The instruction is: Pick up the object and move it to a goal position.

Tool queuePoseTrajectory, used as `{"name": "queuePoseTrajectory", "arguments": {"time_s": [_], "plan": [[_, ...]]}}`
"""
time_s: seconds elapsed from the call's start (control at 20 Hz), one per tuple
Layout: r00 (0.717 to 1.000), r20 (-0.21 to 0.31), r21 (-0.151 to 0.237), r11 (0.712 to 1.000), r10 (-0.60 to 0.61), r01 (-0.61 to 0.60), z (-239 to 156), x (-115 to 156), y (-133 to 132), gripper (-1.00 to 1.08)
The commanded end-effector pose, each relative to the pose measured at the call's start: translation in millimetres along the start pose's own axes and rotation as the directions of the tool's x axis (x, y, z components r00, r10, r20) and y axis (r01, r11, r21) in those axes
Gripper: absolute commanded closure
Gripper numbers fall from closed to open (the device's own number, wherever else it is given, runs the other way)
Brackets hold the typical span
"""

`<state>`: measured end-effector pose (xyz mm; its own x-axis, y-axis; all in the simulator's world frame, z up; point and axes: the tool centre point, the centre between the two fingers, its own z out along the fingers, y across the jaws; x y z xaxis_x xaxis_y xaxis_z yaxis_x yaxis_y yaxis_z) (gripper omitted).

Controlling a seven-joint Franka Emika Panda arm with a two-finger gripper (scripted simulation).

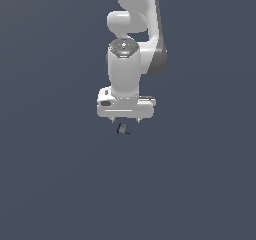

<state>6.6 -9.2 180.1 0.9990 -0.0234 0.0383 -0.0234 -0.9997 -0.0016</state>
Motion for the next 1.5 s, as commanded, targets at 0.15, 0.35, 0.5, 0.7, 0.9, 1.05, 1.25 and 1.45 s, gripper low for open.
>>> {"name": "queuePoseTrajectory", "arguments": {"time_s": [0.15, 0.35, 0.5, 0.7, 0.9, 1.05, 1.25, 1.45], "plan": [[1.0, 0.006, -0.001, 1.0, 0.01, -0.01, 0.5, -2.1, 3.9, -0.92], [0.998, 0.026, -0.003, 0.999, 0.05, -0.05, 1.3, -9.0, 16.4, -0.92], [0.997, 0.03, -0.003, 0.998, 0.065, -0.065, 1.0, -10.5, 19.2, -0.92], [0.998, 0.029, -0.003, 0.998, 0.058, -0.058, 1.3, -10.1, 18.3, -0.92], [0.999, 0.029, -0.004, 1.0, 0.03, -0.029, 4.0, -10.9, 18.5, -0.92], [1.0, 0.03, -0.004, 1.0, -0.005, 0.005, 7.5, -12.1, 19.0, -0.92], [0.997, 0.032, -0.005, 0.997, -0.072, 0.072, 13.9, -14.2, 19.5, -0.92], [0.986, 0.034, -0.005, 0.987, -0.161, 0.161, 22.4, -17.2, 20.0, -0.92]]}}
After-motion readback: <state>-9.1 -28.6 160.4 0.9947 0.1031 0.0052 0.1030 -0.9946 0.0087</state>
